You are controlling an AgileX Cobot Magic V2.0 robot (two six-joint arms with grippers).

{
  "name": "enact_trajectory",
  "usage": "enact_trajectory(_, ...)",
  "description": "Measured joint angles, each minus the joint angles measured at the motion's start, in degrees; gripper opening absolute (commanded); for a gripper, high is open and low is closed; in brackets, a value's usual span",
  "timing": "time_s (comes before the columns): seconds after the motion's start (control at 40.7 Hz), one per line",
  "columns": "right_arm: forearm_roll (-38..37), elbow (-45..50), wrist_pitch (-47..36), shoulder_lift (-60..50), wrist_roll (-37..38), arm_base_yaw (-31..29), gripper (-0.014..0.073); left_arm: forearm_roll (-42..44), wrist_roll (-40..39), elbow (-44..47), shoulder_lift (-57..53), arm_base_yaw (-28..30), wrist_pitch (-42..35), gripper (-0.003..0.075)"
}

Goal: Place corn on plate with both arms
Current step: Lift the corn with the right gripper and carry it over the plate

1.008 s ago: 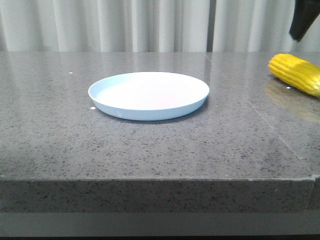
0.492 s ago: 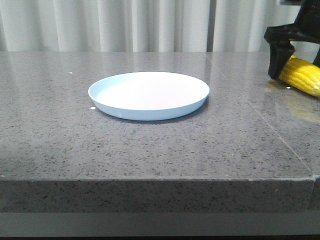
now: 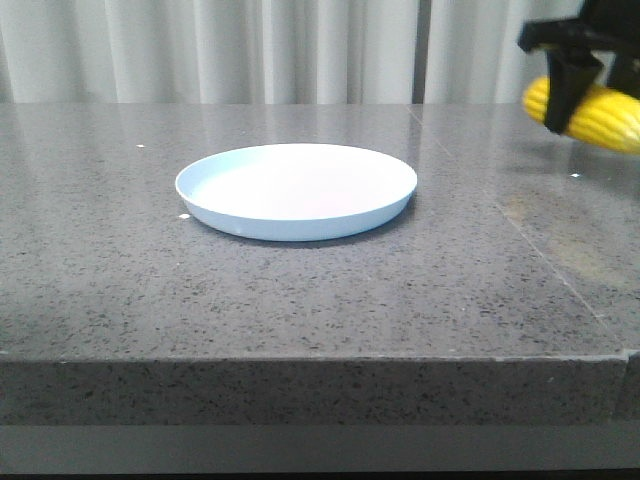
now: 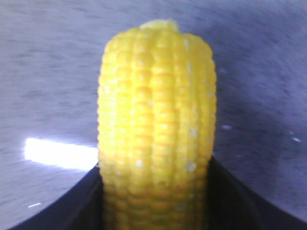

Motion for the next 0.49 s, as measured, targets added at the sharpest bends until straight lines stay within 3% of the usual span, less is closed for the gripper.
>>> enact_trajectory(0.32, 2.10, -5.91, 3.10, -1.38, -0.09, 16.33, 0.0239, 0.00, 0.00, 0.00, 0.00, 0.00, 0.00, 0.0420)
enact_trajectory(0.492, 2.45, -5.91, 0.90, 1.39, 5.33, 22.46, 0.0239, 0.00, -0.09, 0.00, 0.00, 0.00, 0.00, 0.0420)
